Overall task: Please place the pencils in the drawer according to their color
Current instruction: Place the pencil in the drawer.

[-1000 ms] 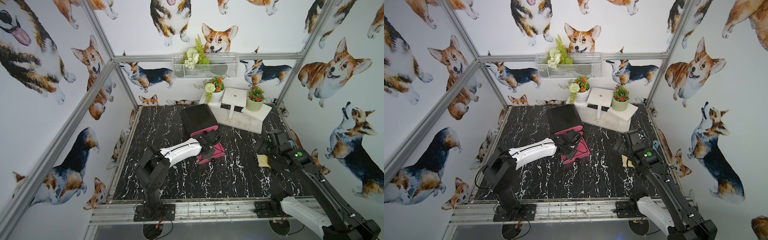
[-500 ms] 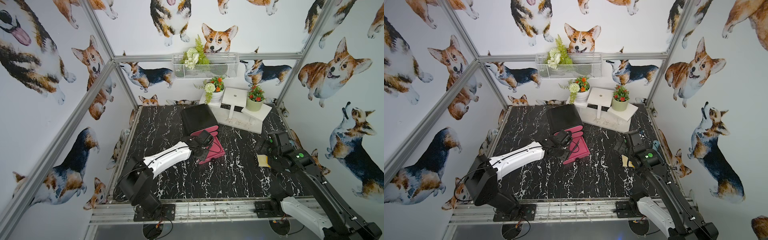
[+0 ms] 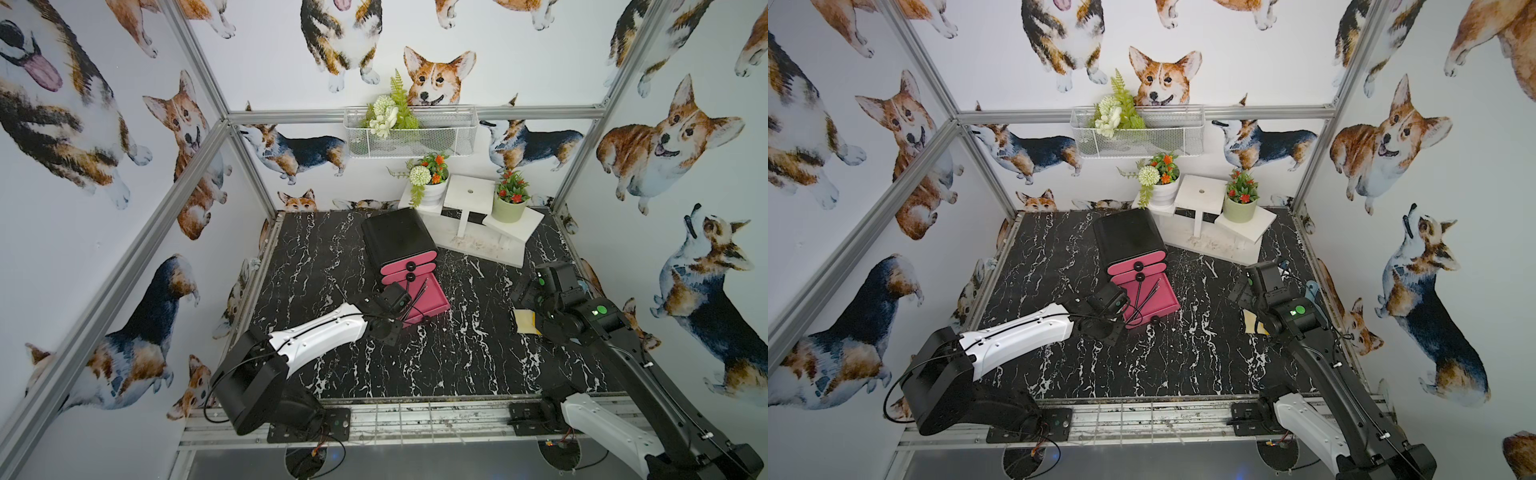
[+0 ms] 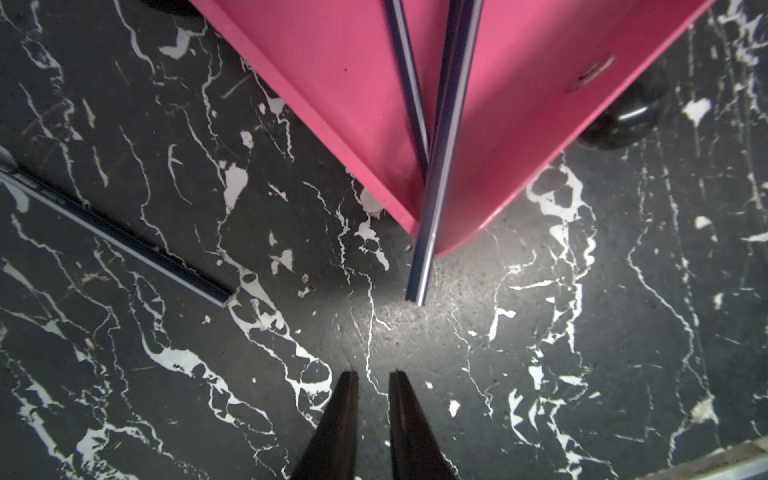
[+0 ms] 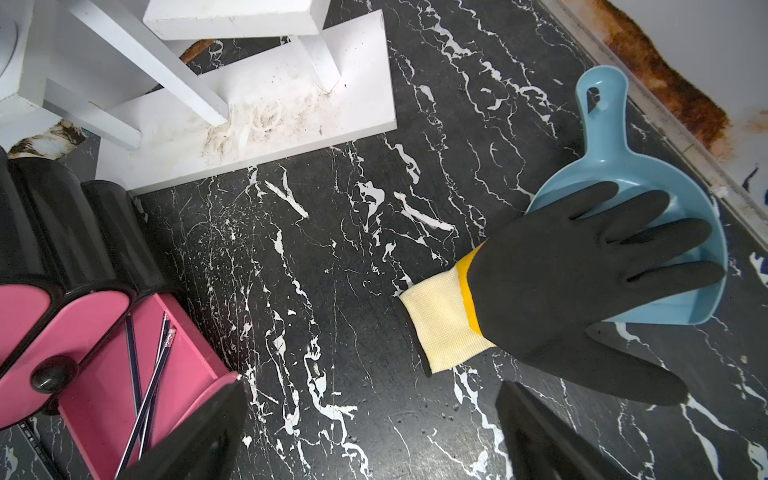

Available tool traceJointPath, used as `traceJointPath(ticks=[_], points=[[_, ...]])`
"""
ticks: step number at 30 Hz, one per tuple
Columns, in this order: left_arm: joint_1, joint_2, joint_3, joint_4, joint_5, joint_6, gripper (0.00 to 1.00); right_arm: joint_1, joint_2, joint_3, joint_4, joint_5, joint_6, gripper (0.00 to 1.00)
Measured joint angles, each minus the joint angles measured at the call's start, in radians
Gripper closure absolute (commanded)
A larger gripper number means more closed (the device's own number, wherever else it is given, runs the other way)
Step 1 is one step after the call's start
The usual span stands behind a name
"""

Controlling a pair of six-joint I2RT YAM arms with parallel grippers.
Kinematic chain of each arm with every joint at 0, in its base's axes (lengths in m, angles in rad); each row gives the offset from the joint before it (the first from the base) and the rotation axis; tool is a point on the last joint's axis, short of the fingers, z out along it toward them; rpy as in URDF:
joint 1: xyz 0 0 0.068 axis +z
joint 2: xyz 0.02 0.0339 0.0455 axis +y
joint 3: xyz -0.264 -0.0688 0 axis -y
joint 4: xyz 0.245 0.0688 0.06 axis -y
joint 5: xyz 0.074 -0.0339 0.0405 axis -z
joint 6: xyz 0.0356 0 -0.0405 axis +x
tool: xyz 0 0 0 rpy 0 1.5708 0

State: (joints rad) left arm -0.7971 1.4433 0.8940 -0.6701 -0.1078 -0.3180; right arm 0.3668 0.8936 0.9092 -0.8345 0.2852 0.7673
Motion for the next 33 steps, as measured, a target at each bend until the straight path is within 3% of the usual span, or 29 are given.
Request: traceJointPath(ticks=[26, 30, 33], points=[[0.013, 0.160, 0.109, 0.106, -0.033, 0.014, 0.87, 0.000, 0.000, -0.005, 0.001, 0.000, 0.017, 0.00], [0.016, 0.177, 0.126, 0.115, -0.043, 0.020, 0.87, 0.000, 0.000, -0.005, 0.001, 0.000, 0.017, 0.00], [0.017, 0.183, 0.132, 0.122, -0.046, 0.028, 0.80, 0.000, 0.000, -0.005, 0.001, 0.000, 0.017, 0.00]])
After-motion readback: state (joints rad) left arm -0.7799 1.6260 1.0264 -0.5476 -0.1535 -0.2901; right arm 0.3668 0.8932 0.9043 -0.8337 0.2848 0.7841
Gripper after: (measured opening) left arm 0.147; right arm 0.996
